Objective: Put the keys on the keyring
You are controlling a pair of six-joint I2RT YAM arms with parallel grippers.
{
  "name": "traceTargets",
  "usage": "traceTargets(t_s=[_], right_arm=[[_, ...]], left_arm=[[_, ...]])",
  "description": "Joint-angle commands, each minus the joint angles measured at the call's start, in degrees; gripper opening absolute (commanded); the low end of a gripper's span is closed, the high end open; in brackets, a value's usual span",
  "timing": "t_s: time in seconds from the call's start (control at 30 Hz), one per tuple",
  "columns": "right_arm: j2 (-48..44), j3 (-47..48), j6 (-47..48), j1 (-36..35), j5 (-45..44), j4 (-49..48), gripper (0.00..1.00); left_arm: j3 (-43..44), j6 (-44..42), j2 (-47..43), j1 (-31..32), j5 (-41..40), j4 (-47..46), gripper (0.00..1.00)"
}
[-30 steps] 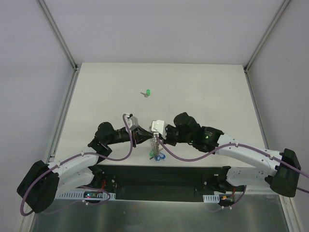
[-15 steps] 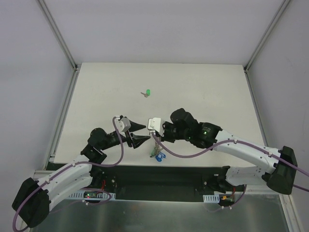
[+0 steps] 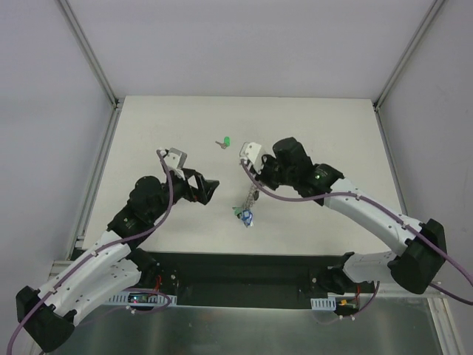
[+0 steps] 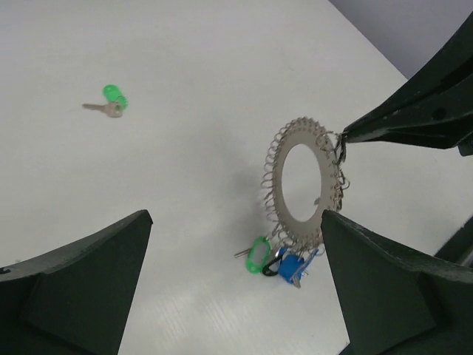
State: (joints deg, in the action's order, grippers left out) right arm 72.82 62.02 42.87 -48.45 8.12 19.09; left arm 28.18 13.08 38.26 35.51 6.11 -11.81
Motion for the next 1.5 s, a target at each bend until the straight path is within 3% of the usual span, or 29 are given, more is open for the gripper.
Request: traceTargets(t_s=[0.0, 0.2, 0.47, 0.7, 0.87, 1.13, 1.17, 1.27, 1.3, 1.47], right_arm=[[3.2, 6.8, -3.9, 7.2, -4.4, -1.6, 0.01], [13.0, 18.1, -11.5, 21.6, -9.6, -1.6, 0.01], [19.1, 23.9, -20.0, 30.8, -12.2, -6.6, 0.01], [19.6, 13.1, -28.6, 32.4, -4.8, -6.8, 0.01], [17.4, -0.4, -34.5, 32.3, 0.7, -10.3, 0.01], [14.3, -11.5, -41.7, 31.0, 7.2, -13.4, 0.03], [13.1, -13.2, -42.5, 30.5, 7.3, -13.6, 0.05], [10.1, -15.1, -44.5, 29.9, 7.8, -14.4, 0.22], [9.1, -16.0, -44.9, 30.0, 8.2, -14.9, 0.33], [0.2, -18.4, -46.5, 29.9, 4.9, -14.6, 0.59]], left_arm=[[8.2, 7.0, 0.8, -1.4, -14.2, 16.7, 0.99], [17.9, 4.8, 3.9, -6.9, -12.6, 29.6, 0.99], [19.5, -3.4, 2.1, -11.8, -14.6, 35.9, 0.99], [15.9, -3.9, -1.4, -12.9, -17.0, 35.1, 0.99], [14.7, -5.9, -3.5, -13.3, -17.8, 35.1, 0.99], [12.8, -6.5, -8.0, -13.7, -18.9, 35.1, 0.99], [12.6, -6.5, -8.7, -13.7, -19.7, 35.0, 0.99], [12.3, -6.4, -9.9, -13.8, -21.6, 35.0, 0.99], [12.3, -6.3, -10.0, -13.9, -22.0, 35.0, 0.99], [11.6, -5.5, -12.8, -14.1, -24.6, 34.8, 0.99]])
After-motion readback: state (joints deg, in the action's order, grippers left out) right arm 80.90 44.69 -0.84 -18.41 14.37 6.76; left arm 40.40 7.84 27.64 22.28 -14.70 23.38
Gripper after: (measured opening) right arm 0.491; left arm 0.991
